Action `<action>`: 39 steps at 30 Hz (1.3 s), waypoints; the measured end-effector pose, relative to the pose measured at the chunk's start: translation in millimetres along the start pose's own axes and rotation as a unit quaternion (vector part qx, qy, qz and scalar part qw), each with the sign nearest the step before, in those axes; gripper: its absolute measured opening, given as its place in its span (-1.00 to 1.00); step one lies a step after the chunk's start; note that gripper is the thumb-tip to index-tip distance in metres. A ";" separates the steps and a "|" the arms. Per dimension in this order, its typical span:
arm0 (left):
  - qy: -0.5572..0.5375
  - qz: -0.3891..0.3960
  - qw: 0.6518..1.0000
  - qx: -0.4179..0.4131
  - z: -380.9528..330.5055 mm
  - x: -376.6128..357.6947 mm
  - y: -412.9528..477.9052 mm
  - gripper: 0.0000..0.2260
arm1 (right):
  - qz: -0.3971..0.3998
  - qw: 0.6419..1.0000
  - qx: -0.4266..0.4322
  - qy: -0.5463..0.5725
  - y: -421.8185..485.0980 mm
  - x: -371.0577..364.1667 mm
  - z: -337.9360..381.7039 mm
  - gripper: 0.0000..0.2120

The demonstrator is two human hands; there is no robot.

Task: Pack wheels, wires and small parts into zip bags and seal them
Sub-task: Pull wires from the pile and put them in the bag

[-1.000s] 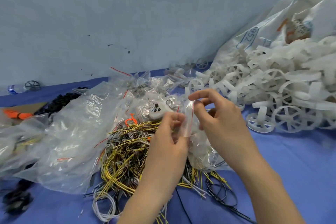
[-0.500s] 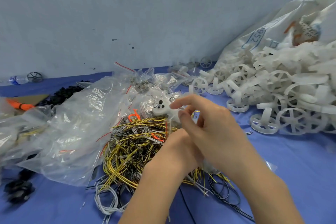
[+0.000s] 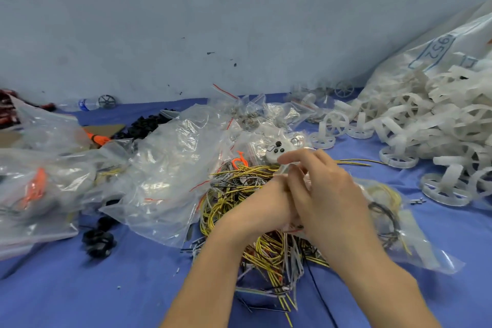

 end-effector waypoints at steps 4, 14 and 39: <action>-0.203 -0.123 0.971 -0.043 21.6 26.4 -22.6 -0.78 | 0.004 0.999 -0.027 -0.025 3.5 -11.4 -5.6 -0.78; -0.099 -0.643 0.758 0.043 115.5 100.2 -155.7 -0.80 | 0.067 0.992 -0.045 -0.098 -5.4 -32.0 1.9 -0.82; 0.127 -0.597 0.775 0.163 133.5 92.8 -151.2 -0.71 | 0.002 0.990 -0.078 0.118 3.6 -3.8 -25.6 -0.82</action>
Point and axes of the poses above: each hand's wrist, its own y-axis towards the middle knuckle, its own x-axis out of the back of the hand, z = x × y, the point moved 3 cm from there along y, towards the middle knuckle
